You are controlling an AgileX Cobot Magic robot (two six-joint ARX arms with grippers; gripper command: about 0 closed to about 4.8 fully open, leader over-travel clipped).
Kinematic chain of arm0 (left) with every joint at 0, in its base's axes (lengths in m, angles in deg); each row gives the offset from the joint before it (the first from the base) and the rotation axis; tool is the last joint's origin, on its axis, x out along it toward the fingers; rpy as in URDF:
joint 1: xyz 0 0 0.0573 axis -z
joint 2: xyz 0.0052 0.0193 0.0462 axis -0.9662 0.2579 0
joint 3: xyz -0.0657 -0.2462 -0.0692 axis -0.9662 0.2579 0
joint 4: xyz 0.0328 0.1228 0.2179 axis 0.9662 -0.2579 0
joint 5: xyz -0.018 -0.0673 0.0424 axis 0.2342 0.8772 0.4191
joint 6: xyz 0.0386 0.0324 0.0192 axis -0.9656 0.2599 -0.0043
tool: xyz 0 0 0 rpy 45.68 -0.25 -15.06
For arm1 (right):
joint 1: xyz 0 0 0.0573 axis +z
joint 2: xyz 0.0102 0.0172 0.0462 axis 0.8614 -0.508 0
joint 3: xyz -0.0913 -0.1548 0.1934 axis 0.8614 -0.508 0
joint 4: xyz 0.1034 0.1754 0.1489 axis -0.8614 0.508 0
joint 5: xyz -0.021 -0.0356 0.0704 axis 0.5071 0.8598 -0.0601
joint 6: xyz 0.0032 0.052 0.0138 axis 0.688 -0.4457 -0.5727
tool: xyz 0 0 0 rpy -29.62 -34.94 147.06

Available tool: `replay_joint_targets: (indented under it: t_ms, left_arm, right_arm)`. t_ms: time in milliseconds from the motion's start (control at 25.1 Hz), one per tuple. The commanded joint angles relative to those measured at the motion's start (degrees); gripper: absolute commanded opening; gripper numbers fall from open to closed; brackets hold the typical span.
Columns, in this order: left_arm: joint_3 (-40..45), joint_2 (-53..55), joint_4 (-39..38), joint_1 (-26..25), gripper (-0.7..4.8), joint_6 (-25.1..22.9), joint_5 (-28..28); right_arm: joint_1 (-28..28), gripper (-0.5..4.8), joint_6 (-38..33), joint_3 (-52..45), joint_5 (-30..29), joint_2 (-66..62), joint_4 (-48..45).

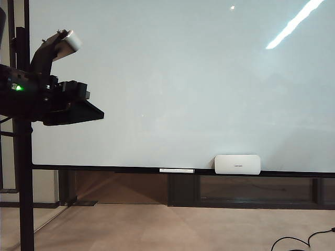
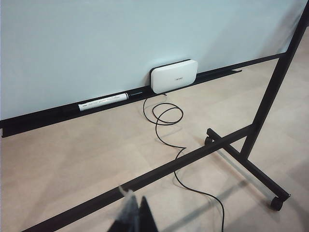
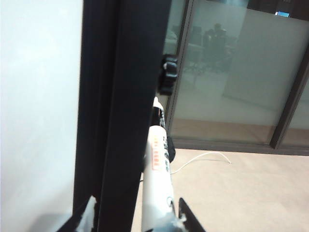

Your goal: Reach to the right to find the marker pen, pick it up, and write the number 16 on the whiteboard.

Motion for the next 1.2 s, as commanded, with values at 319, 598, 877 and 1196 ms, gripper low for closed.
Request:
replay_joint_targets:
  t_ms: [319,598,877,1196]
  left_arm:
    - [-0.2,-0.13,0.52,0.0,-0.02,-0.13,0.24]
    - [-0.2,-0.13,0.52,0.02,-0.02,0.02,0.31]
    - [-0.2,-0.13,0.52,0.02,-0.02,0.02,0.42]
    - [-0.2,-0.13,0.52,0.02,-0.02,0.0,0.42]
  right_arm:
    - [0.04,2.16,0.13,0.37,3.08,0.2,-1.09]
    - [0.04,2.11,0.35,0.37,4.15,0.2,-1.11]
    - [0.04,2.05,1.25,0.39,4.37,0.17,-1.07]
    - [0.04,0.94,1.62,0.39,4.42,0.17,-1.07]
